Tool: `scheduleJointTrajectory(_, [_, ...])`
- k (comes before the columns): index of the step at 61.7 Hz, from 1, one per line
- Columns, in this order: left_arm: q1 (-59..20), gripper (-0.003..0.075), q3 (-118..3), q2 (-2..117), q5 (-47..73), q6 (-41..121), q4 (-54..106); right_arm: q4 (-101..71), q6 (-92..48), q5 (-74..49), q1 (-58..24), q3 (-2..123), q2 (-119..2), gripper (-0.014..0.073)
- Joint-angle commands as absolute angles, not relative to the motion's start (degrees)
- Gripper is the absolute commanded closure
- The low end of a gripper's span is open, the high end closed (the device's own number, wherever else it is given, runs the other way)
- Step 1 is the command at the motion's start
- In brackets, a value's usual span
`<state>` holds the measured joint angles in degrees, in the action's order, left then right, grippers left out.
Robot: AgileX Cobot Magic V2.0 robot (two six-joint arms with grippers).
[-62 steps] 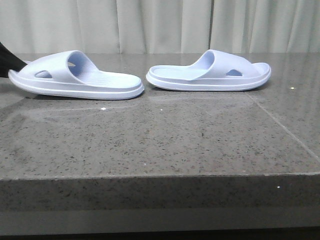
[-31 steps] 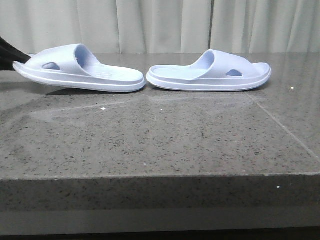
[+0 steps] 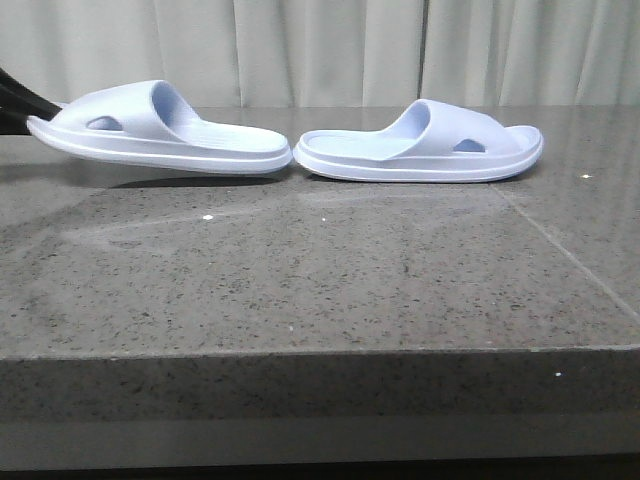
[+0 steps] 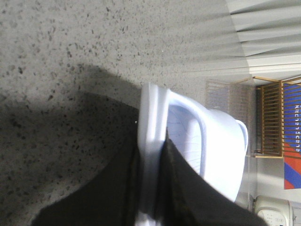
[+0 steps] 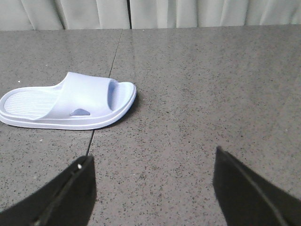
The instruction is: Insert blue slippers together front up
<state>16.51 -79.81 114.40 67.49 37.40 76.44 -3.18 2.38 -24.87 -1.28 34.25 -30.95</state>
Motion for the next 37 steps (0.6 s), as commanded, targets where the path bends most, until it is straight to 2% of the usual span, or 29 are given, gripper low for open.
scheduleJointTrajectory(1, [16.36, 0.0741, -81.08, 110.59, 72.73, 36.31, 82.02, -3.22, 2.08, -20.66, -1.21, 36.44, -31.51, 0.005])
scheduleJointTrajectory(22, [16.25, 0.0741, -81.08, 109.38, 72.73, 36.31, 81.78, -3.28, 2.08, -21.75, -1.21, 36.49, -34.52, 0.005])
scheduleJointTrajectory(37, [16.25, 0.0741, -81.08, 109.38, 72.73, 36.31, 81.67, -6.86, 2.14, -22.4, -1.14, 42.74, -51.89, 0.005])
